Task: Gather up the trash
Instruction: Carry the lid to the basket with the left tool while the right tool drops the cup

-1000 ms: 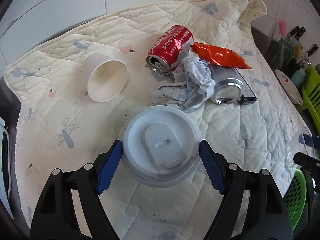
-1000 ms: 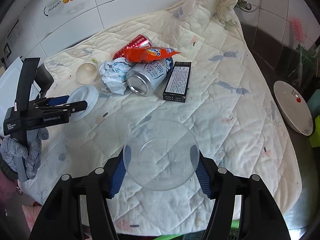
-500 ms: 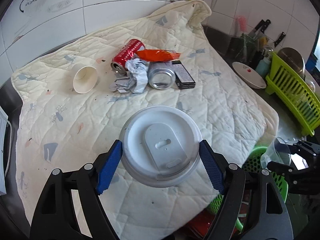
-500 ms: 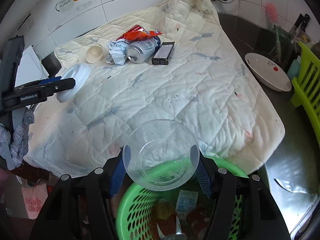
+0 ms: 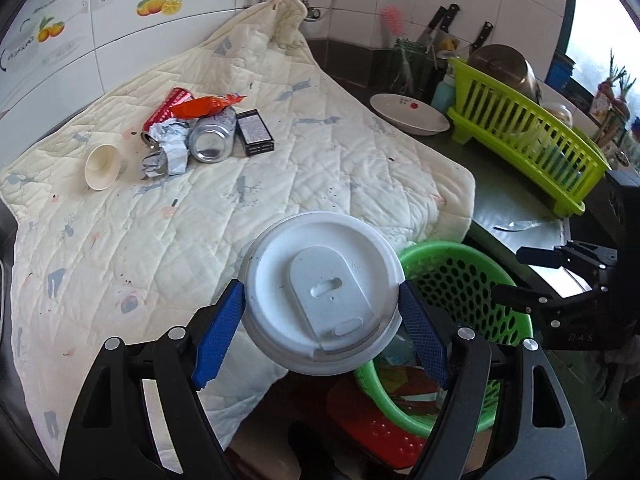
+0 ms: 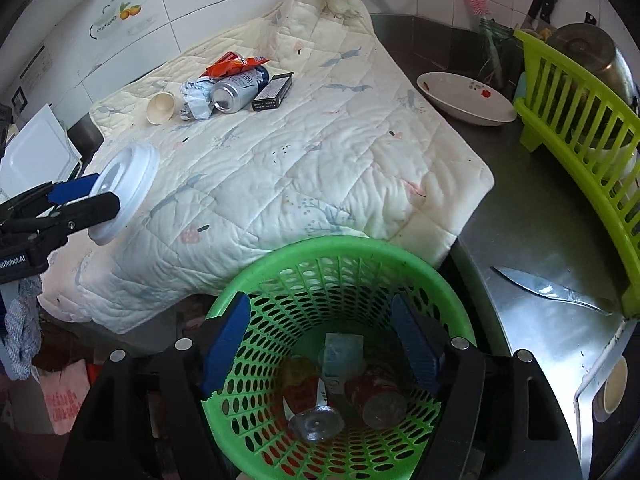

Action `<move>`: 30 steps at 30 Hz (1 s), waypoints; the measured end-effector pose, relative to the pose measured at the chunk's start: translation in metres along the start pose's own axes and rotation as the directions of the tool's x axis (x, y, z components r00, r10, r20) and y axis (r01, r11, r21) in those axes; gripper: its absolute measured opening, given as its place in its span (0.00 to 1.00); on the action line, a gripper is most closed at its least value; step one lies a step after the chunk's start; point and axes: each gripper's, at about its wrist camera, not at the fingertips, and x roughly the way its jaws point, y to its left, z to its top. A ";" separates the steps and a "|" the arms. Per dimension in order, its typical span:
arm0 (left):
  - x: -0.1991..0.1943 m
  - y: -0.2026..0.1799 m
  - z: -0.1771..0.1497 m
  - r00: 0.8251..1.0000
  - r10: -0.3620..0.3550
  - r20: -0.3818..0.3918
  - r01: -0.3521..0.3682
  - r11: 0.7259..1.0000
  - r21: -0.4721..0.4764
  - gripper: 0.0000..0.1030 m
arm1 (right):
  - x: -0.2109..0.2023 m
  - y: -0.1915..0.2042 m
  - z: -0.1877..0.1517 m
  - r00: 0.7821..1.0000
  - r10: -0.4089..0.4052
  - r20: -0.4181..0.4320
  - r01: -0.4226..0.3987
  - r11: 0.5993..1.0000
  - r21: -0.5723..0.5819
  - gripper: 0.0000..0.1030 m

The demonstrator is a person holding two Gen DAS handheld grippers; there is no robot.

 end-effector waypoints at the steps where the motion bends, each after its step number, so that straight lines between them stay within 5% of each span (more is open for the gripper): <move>1: 0.001 -0.005 -0.001 1.000 -0.008 -0.004 0.008 1.000 0.007 0.74 | -0.004 -0.002 -0.002 1.000 -0.002 0.008 0.002 1.000 0.005 0.69; 19: 0.039 -0.087 -0.003 0.991 -0.098 -0.086 0.108 0.988 0.114 0.76 | -0.050 -0.049 -0.025 0.994 -0.064 0.085 0.053 0.991 0.123 0.70; 30: 0.046 -0.096 0.002 0.990 -0.109 -0.093 0.119 0.988 0.103 0.83 | -0.053 -0.058 -0.027 0.994 -0.056 0.098 0.041 0.988 0.147 0.70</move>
